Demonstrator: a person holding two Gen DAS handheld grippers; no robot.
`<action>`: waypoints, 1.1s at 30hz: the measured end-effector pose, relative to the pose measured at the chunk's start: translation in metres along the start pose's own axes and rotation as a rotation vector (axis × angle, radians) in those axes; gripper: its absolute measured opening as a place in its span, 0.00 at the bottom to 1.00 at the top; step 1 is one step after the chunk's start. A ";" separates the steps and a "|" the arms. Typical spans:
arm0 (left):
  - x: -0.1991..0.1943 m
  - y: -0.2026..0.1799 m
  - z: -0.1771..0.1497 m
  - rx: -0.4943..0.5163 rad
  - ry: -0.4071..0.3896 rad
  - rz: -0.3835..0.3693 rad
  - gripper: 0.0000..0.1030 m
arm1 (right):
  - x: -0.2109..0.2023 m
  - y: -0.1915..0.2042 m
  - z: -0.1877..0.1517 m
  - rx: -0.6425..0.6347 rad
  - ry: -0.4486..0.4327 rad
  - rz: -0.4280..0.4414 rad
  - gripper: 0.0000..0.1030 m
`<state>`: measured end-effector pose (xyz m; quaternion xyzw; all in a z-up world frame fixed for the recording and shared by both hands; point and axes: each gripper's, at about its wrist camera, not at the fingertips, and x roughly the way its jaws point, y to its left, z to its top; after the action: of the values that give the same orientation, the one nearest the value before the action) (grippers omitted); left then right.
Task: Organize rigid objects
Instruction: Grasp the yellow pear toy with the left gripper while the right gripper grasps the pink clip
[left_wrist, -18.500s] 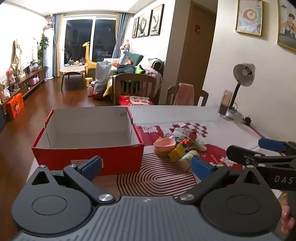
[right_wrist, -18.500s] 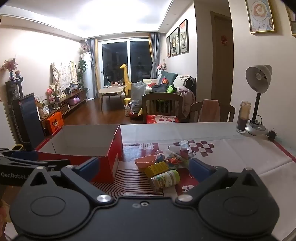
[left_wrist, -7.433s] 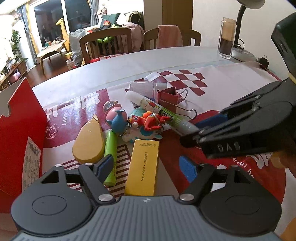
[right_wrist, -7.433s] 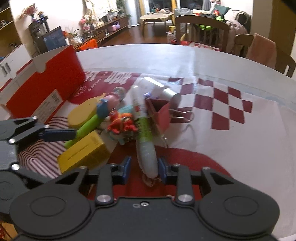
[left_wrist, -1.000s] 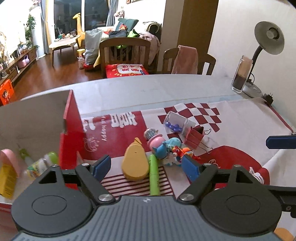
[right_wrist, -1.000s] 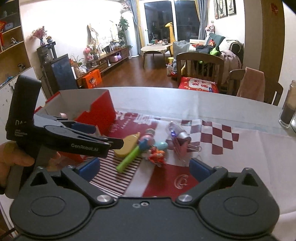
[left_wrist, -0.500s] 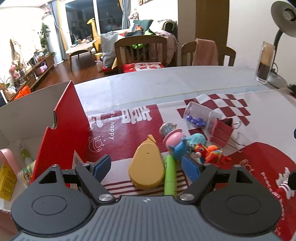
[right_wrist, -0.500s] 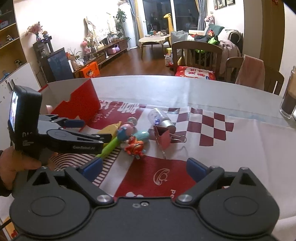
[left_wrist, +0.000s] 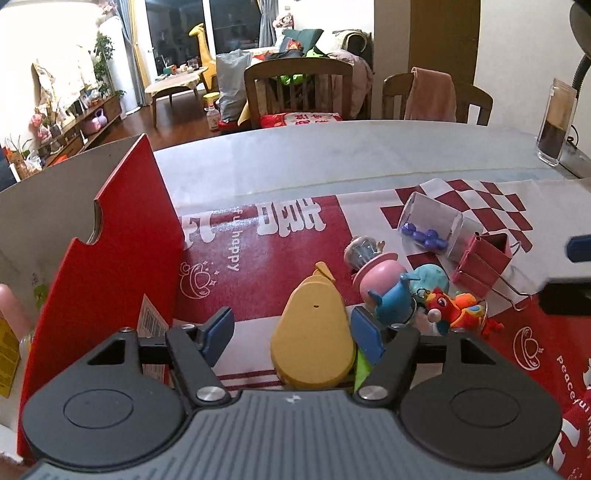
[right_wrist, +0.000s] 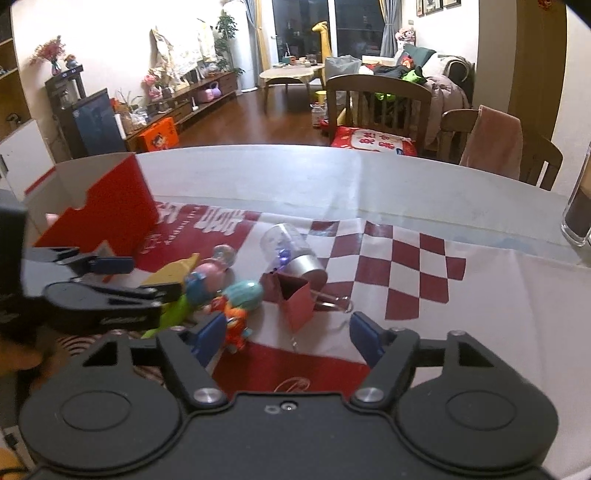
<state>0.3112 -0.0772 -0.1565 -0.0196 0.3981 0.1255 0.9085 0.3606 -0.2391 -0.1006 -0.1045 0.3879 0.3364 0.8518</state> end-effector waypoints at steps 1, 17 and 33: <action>0.001 0.000 0.000 0.005 -0.003 0.001 0.68 | 0.005 0.000 0.002 -0.010 0.001 -0.008 0.61; 0.013 -0.005 -0.003 0.022 0.001 -0.025 0.50 | 0.042 0.004 0.013 -0.163 0.010 -0.017 0.43; 0.009 -0.009 -0.002 0.042 0.017 -0.028 0.46 | 0.017 0.014 -0.001 -0.139 0.000 -0.014 0.22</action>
<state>0.3171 -0.0842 -0.1650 -0.0069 0.4079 0.1041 0.9070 0.3593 -0.2209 -0.1125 -0.1660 0.3627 0.3563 0.8449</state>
